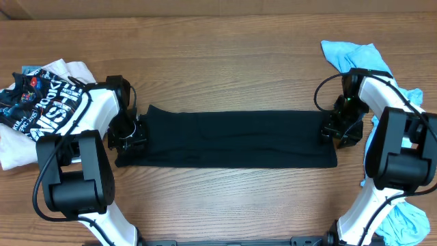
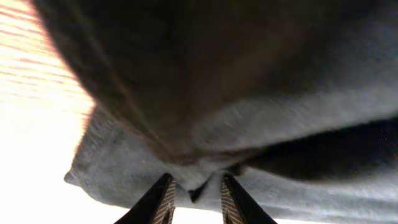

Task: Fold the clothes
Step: 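Fold the top edge down toward the bottom edge with both grippers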

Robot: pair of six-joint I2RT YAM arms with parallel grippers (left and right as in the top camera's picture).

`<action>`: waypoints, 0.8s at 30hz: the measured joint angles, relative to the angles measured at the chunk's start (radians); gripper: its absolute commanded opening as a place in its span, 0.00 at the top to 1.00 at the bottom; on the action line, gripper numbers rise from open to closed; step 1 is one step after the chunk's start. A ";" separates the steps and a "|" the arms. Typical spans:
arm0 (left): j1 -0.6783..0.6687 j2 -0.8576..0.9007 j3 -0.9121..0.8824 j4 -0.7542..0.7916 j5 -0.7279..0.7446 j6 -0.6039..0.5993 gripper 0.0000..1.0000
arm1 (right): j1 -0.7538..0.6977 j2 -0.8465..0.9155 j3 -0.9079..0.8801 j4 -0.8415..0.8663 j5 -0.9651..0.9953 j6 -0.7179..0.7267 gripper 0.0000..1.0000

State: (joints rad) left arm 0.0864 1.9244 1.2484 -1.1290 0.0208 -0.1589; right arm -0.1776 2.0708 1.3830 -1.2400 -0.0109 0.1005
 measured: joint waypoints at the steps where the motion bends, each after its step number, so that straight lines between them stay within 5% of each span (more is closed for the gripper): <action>1: 0.000 0.000 -0.006 0.004 -0.008 -0.008 0.71 | -0.003 -0.004 -0.006 0.008 -0.005 -0.001 0.48; 12: 0.000 0.000 -0.061 0.039 -0.059 -0.072 0.70 | -0.041 -0.021 -0.023 0.063 -0.101 -0.028 0.48; 19: 0.000 0.000 -0.063 0.045 -0.063 -0.076 0.70 | -0.046 -0.024 -0.023 0.087 -0.196 -0.082 0.60; 24: 0.000 0.000 -0.063 0.045 -0.071 -0.075 0.70 | -0.046 -0.023 -0.023 0.091 -0.220 -0.097 0.60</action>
State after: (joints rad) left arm 0.0864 1.9244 1.1858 -1.0836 -0.0498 -0.2340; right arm -0.2237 2.0476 1.3602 -1.1492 -0.2306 0.0036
